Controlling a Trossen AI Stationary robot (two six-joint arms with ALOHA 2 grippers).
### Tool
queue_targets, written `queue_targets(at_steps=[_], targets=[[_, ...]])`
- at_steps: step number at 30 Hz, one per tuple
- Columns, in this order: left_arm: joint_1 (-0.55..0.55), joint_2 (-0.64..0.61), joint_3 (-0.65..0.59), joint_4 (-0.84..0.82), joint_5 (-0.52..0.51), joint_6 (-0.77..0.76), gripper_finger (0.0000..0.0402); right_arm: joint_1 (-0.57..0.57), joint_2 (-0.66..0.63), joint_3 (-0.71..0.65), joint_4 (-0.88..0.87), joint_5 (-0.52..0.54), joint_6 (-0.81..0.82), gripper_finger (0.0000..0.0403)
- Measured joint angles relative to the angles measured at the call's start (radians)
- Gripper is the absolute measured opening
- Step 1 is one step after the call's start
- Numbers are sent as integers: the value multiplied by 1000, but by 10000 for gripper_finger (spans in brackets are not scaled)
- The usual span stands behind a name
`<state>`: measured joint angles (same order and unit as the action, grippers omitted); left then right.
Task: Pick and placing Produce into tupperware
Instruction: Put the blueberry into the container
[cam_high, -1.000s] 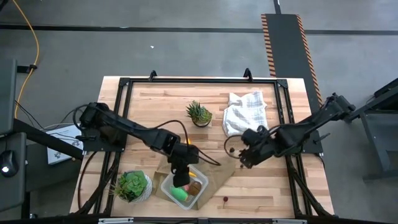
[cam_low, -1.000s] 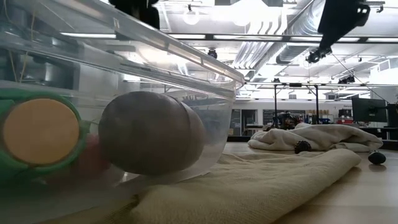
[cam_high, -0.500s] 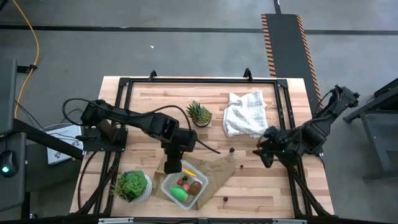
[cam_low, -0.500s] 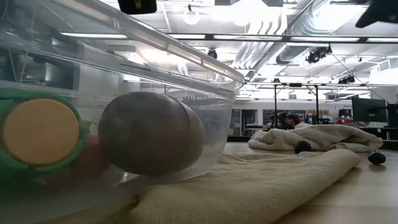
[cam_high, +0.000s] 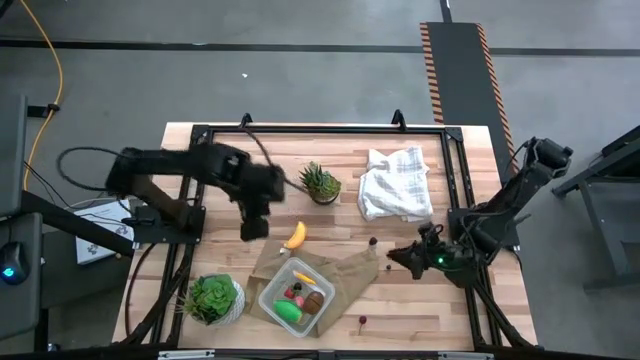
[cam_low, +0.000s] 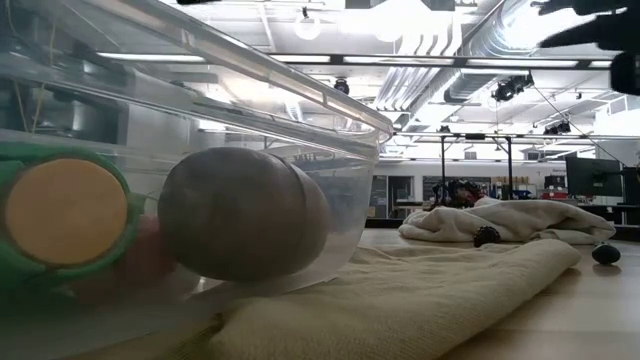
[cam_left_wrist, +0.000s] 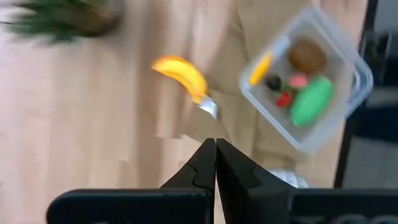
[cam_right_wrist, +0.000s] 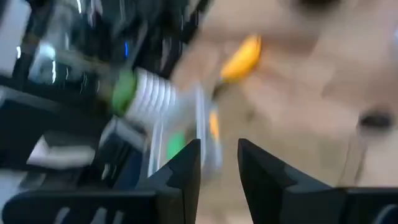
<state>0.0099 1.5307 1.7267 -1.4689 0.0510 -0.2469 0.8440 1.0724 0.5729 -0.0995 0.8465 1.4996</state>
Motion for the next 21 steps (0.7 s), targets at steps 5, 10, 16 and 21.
queue_targets(at_steps=[5,10,16,21], targets=[[40,-145,0,27,-87,-60,2,3,4,2,20,404,-92,94],[43,-274,-1,38,-163,-129,3,15,-38,1,-58,593,-169,94],[42,-380,-2,38,-235,-251,3,40,-62,0,-360,524,35,94],[42,-438,-2,39,-265,-347,3,71,-51,0,-555,346,150,94]])
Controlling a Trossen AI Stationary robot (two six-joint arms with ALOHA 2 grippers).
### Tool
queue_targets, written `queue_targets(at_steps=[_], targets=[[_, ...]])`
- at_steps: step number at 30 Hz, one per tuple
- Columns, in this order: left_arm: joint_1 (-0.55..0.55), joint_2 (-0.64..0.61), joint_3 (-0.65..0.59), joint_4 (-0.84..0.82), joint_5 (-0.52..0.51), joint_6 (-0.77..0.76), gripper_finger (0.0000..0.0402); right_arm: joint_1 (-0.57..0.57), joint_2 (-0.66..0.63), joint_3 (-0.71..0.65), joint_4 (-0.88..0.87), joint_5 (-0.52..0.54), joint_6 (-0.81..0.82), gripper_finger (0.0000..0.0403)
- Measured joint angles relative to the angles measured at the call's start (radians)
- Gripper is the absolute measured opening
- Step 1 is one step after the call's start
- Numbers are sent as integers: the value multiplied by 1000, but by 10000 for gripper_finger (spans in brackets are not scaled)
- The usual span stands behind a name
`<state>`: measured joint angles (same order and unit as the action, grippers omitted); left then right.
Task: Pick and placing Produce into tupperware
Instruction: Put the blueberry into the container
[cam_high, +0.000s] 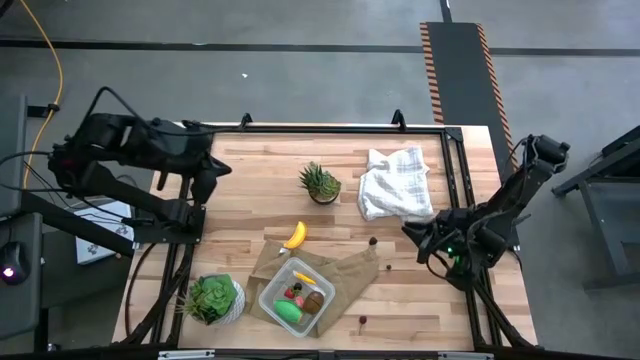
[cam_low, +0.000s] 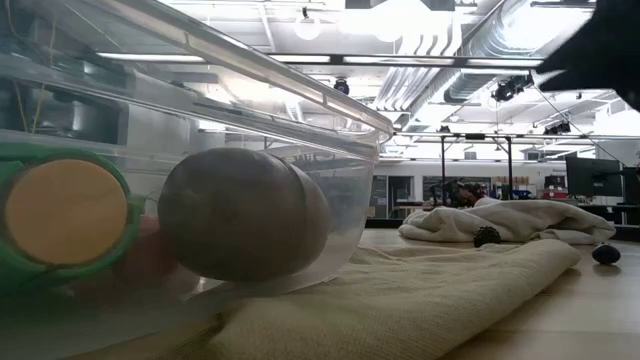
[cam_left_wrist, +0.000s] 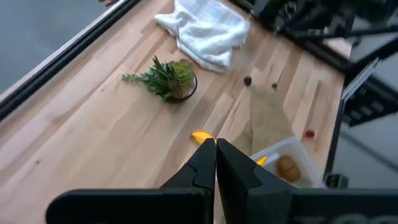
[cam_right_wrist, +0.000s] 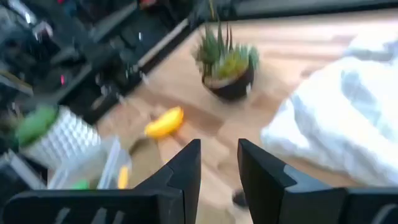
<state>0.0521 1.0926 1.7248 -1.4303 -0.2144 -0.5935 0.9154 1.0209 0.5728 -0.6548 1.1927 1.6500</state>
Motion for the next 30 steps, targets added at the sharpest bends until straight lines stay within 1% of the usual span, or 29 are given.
queue_targets(at_steps=[5,7,11,16,18,22,26,28,30], targets=[[0,-16,0,1,-15,-121,3,68,44,0,-36,-39,18,94],[0,-15,0,1,-15,-154,3,87,83,0,-64,-42,60,94],[0,-6,0,1,-15,-198,3,124,201,0,-139,-45,244,94],[0,9,0,7,-15,-223,3,209,359,2,-144,-78,459,94],[0,18,0,15,-15,-223,3,245,414,16,-146,-93,515,94],[0,33,0,15,-15,-224,3,290,510,93,-200,-167,523,94],[0,53,0,15,-15,-223,3,318,627,203,-297,-205,527,94],[0,61,0,13,-15,-214,3,327,692,242,-346,-209,574,94],[0,70,0,16,-15,-198,3,336,756,268,-379,-199,667,94]])
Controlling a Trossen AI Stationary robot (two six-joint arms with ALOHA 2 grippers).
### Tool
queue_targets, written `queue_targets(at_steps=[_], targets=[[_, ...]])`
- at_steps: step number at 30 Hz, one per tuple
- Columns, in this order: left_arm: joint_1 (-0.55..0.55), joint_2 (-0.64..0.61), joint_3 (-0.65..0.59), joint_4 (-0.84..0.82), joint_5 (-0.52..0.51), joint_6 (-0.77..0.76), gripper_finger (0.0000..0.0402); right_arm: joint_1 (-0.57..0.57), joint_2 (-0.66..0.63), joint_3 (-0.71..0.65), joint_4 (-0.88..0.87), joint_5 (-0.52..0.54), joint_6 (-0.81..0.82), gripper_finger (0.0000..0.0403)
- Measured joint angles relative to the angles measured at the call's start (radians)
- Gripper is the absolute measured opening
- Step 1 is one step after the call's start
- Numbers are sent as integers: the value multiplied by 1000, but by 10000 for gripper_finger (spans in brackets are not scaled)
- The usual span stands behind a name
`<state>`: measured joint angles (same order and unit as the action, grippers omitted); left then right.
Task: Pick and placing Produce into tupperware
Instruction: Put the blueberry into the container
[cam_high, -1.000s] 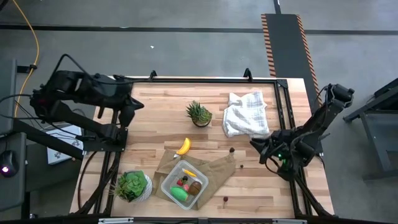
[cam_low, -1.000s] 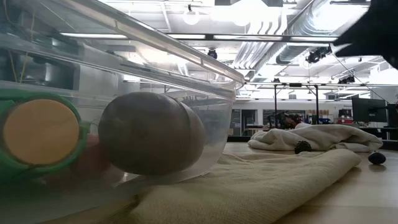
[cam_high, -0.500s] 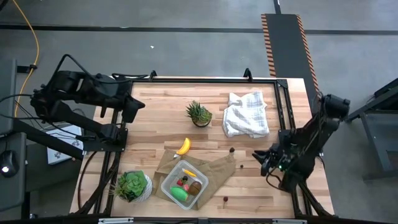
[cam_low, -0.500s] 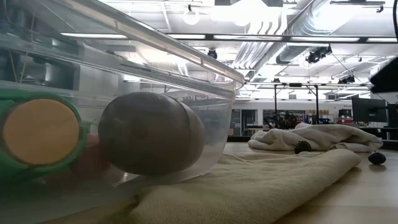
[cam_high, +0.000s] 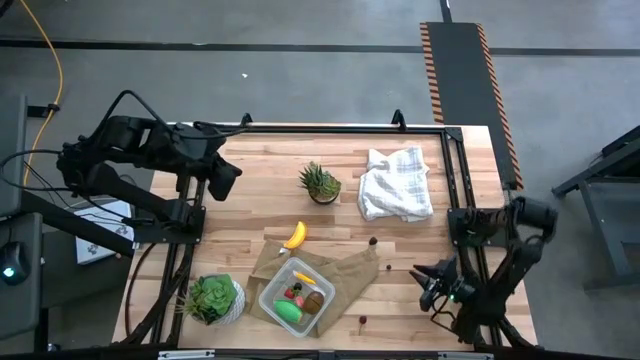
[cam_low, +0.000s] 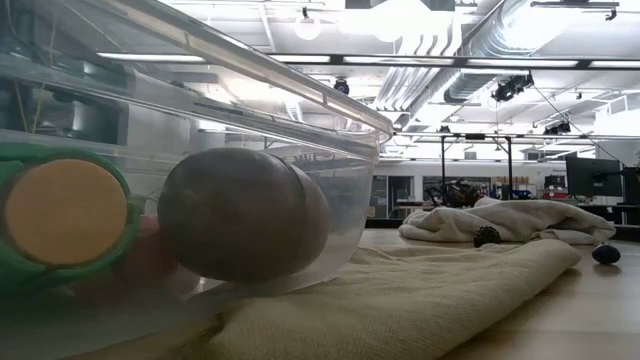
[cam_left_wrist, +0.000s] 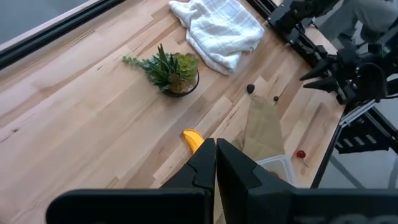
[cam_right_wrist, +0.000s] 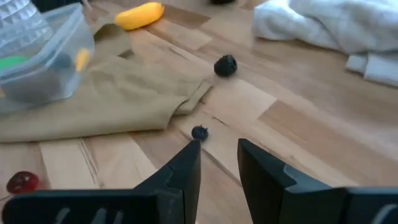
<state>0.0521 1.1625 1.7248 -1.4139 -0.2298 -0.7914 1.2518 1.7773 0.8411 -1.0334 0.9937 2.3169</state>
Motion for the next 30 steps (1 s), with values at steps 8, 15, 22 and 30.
queue_targets(at_steps=[8,15,22,30], targets=[[0,28,0,-17,1,63,3,-24,155,80,-45,-54,58,94],[0,39,0,-55,16,80,3,-60,171,69,-35,-2,57,94],[0,38,0,-60,25,81,3,-90,171,66,-12,12,42,94],[0,38,0,-67,28,84,3,-94,180,66,-12,13,41,94]])
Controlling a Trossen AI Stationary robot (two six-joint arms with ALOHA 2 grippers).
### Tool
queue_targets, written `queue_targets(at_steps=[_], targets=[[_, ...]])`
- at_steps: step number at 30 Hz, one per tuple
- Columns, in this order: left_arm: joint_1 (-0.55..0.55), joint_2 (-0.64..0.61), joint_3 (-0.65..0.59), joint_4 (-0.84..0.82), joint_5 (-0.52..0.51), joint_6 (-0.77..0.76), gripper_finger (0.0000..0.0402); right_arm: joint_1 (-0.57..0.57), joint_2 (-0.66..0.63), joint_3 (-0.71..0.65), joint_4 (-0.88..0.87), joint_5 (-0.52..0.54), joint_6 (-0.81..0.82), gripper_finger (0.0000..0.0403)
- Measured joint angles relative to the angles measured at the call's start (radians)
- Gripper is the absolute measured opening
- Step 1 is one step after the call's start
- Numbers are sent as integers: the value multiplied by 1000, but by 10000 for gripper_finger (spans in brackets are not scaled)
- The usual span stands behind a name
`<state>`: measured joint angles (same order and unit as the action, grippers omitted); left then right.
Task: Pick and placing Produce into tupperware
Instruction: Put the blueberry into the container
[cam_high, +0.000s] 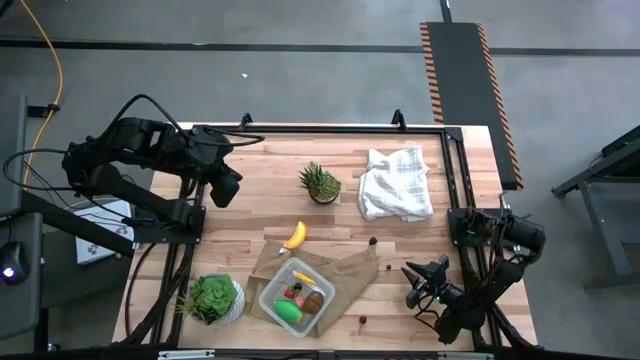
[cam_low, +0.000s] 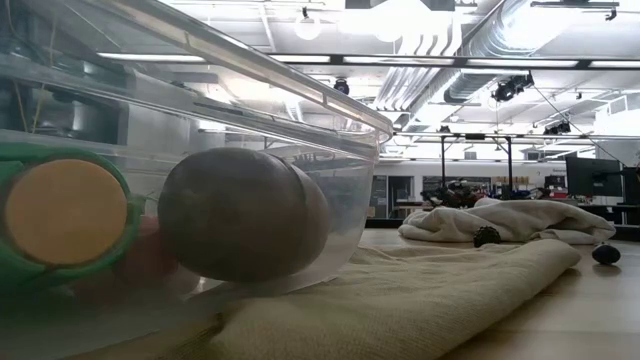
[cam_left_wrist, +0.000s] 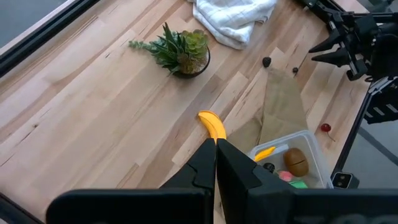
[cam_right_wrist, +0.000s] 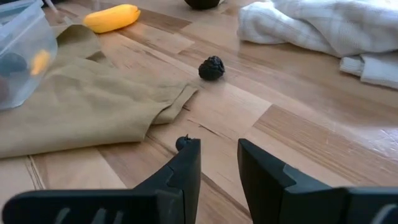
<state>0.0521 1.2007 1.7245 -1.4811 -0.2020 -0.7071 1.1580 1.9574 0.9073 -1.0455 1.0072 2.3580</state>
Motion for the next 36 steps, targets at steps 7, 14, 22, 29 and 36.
queue_targets(at_steps=[7,14,22,29,36], targets=[[0,0,0,-14,1,3,3,-13,18,0,19,10,7,94],[0,0,0,-15,7,22,3,-27,18,0,65,9,9,94],[0,0,0,-15,7,53,3,-28,18,0,116,6,7,94],[0,0,0,-15,26,95,3,-28,18,0,96,33,-2,94],[0,0,0,-15,138,62,3,-26,18,0,122,32,-3,94]])
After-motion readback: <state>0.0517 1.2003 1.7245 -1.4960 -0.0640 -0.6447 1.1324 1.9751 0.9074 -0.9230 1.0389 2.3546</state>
